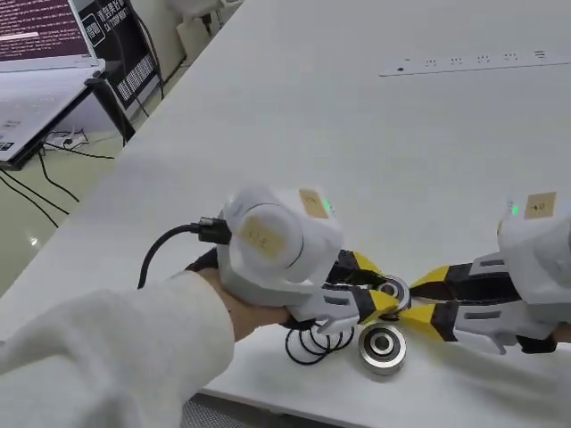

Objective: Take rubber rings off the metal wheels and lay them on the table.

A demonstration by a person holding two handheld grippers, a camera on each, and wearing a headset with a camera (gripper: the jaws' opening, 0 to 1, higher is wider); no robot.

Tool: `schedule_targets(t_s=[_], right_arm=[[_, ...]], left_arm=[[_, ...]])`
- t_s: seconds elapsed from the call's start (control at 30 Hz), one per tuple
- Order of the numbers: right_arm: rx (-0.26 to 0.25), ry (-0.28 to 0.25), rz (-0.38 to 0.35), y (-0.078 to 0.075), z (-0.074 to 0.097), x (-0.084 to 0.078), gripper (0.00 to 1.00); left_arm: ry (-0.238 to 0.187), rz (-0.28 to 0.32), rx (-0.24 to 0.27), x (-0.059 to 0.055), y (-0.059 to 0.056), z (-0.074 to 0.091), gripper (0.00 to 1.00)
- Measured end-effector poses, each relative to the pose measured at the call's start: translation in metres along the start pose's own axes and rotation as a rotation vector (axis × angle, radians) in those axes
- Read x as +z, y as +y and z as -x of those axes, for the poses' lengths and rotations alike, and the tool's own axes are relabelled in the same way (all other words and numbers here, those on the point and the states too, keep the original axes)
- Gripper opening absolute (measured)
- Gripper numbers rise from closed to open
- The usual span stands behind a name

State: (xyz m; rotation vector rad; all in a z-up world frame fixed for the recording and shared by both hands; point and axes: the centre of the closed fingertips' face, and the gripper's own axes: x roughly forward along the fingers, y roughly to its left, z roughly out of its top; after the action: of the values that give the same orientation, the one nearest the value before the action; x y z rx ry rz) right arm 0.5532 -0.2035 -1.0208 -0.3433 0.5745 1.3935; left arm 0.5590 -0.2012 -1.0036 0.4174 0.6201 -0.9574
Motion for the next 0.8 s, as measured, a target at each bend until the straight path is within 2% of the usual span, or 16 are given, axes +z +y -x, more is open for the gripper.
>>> schedule_targets(t_s=[0.17, 0.2, 0.33, 0.47, 0.57, 0.67, 0.77, 0.8], right_arm=[[-0.005, 0.004, 0.024, 0.0009, 0.0007, -0.0006, 0.13], [-0.011, 0.010, 0.049, 0.0010, 0.0015, -0.0010, 0.11], [-0.025, 0.012, 0.100, 0.0006, 0.0027, -0.0012, 0.03], [-0.028, 0.010, 0.088, 0.0008, 0.0027, -0.0009, 0.03], [-0.048, -0.010, 0.033, -0.0022, 0.0029, -0.0005, 0.00], [-0.050, -0.031, -0.079, -0.0039, 0.0034, -0.0010, 0.00], [-0.061, -0.045, -0.118, -0.0057, 0.0037, -0.0009, 0.00], [-0.061, -0.058, -0.161, -0.0056, 0.0038, -0.0009, 0.00]], left_arm=[[0.007, 0.039, 0.012, -0.0028, 0.0025, 0.0006, 0.15], [-0.007, 0.017, 0.002, -0.0005, 0.0013, -0.0001, 0.15], [-0.006, 0.023, 0.002, -0.0007, 0.0009, -0.0001, 0.14], [-0.008, 0.020, 0.004, -0.0007, 0.0010, -0.0002, 0.14], [-0.010, 0.027, 0.005, -0.0006, 0.0015, -0.0003, 0.14], [-0.010, 0.023, 0.005, -0.0003, 0.0018, -0.0005, 0.14], [-0.010, 0.019, 0.005, 0.0000, 0.0020, -0.0004, 0.14], [-0.010, 0.018, 0.005, -0.0001, 0.0020, -0.0003, 0.14]])
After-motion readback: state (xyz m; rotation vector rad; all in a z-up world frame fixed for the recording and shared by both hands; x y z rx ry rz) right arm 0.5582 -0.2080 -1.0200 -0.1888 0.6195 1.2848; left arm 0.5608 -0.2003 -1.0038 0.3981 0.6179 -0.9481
